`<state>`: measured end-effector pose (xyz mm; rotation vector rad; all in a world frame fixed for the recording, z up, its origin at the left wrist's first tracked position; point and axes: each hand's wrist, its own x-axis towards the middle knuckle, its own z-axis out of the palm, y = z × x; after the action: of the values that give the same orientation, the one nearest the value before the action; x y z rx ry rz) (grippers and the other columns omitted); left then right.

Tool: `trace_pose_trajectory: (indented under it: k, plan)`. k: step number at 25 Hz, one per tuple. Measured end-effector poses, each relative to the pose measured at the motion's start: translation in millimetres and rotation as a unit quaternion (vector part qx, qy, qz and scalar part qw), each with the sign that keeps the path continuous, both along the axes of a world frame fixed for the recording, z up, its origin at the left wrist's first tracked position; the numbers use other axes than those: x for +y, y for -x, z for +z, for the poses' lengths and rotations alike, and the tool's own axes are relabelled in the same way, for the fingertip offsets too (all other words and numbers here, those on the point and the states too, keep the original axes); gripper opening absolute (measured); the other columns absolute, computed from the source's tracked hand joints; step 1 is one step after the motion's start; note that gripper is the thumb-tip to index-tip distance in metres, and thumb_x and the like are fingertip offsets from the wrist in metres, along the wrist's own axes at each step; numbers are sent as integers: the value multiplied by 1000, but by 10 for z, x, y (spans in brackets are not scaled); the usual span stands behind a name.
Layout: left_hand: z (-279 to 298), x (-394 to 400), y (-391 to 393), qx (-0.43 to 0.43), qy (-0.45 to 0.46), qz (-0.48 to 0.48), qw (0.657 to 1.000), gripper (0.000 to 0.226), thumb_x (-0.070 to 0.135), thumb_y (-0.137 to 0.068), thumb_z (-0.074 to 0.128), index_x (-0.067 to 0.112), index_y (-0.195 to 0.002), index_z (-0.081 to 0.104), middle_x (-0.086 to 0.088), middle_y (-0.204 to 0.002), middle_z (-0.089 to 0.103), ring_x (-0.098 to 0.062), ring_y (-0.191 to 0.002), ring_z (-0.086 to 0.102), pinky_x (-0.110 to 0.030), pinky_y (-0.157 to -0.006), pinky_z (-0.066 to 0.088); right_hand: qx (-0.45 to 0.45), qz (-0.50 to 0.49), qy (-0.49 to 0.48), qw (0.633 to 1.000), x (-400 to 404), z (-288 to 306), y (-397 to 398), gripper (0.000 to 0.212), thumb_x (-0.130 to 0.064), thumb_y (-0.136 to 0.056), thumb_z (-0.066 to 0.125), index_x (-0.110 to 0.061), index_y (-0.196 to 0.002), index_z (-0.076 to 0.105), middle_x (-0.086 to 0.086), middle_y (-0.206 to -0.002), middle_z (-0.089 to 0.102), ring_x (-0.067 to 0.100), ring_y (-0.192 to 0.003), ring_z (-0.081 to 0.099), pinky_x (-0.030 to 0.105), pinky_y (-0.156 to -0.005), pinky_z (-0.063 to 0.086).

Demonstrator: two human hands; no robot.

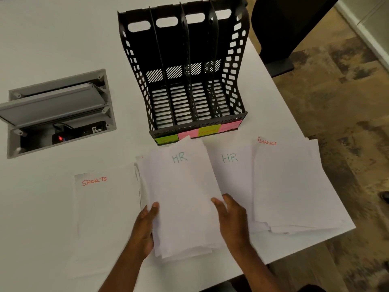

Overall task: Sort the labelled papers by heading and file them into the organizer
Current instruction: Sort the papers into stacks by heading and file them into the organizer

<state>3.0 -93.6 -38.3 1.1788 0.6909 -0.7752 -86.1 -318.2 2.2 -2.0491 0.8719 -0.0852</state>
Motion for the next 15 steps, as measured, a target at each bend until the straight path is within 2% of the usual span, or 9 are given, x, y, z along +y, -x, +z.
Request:
trace_pose_trajectory:
  k: [2, 3, 4, 5, 7, 9, 11, 13, 15]
  plan:
    - [25, 178, 11, -6, -11, -3, 1000, 28, 29, -94, 62, 18, -120, 68, -9, -116, 76, -25, -100, 75, -33, -71, 63, -10, 20, 21, 1000, 41, -17, 19, 20, -34, -98, 56, -28, -80, 62, -14, -69, 64, -4, -61, 58, 14, -61, 47]
    - [48, 246, 6, -12, -16, -5, 1000, 27, 28, -96, 61, 18, -119, 67, -9, -114, 77, -26, -98, 75, -33, -69, 63, -15, 3, 30, 999, -13, -42, 44, 20, -31, -99, 55, -22, -90, 71, -9, -80, 71, 0, -71, 64, 21, -69, 53]
    - [77, 308, -9, -18, -20, -6, 1000, 25, 27, -97, 59, 18, -119, 67, -9, -112, 77, -26, -96, 76, -33, -68, 63, -13, -28, 45, 998, -112, -74, 75, 22, -29, -100, 55, -18, -100, 74, -3, -91, 75, 11, -81, 70, 27, -75, 56]
    - [105, 365, -29, -25, -25, -7, 999, 23, 26, -99, 57, 18, -119, 66, -8, -110, 78, -25, -95, 76, -32, -68, 63, -1, -65, 64, 996, -251, -101, 114, 23, -30, -100, 54, -17, -104, 73, 2, -97, 75, 20, -88, 70, 32, -78, 56]
    - [146, 448, -68, -39, -31, -13, 999, 22, 26, -101, 55, 19, -119, 66, -8, -109, 78, -26, -95, 76, -35, -72, 63, 35, -99, 119, 987, -578, -133, 246, 27, -39, -101, 50, -18, -103, 67, 7, -95, 72, 29, -85, 69, 37, -72, 54]
    - [162, 502, -93, -45, -33, -18, 998, 24, 26, -101, 54, 18, -122, 65, -11, -114, 77, -31, -102, 73, -44, -87, 59, 69, -78, 182, 978, -849, -195, 411, 27, -42, -101, 48, -17, -102, 59, 9, -90, 68, 33, -79, 66, 35, -64, 48]
    - [162, 570, -91, -44, -32, -22, 998, 29, 26, -102, 54, 15, -127, 63, -13, -119, 74, -34, -110, 70, -49, -99, 52, 112, -54, 191, 974, -961, -276, 504, 29, -40, -100, 51, -14, -111, 55, 14, -101, 66, 38, -87, 65, 40, -68, 49]
    - [150, 611, -68, -41, -24, -26, 999, 31, 26, -101, 55, 15, -129, 62, -14, -121, 73, -35, -111, 69, -48, -96, 54, 165, -59, 206, 963, -985, -327, 514, 40, -34, -94, 64, -11, -123, 51, 19, -117, 62, 41, -102, 60, 48, -78, 51]
    - [149, 654, -41, -39, -12, -24, 999, 32, 28, -97, 59, 17, -127, 63, -13, -118, 75, -32, -105, 72, -41, -82, 61, 165, -86, 247, 951, -907, -331, 443, 56, -28, -84, 75, -11, -130, 48, 21, -125, 57, 42, -110, 54, 54, -85, 50]
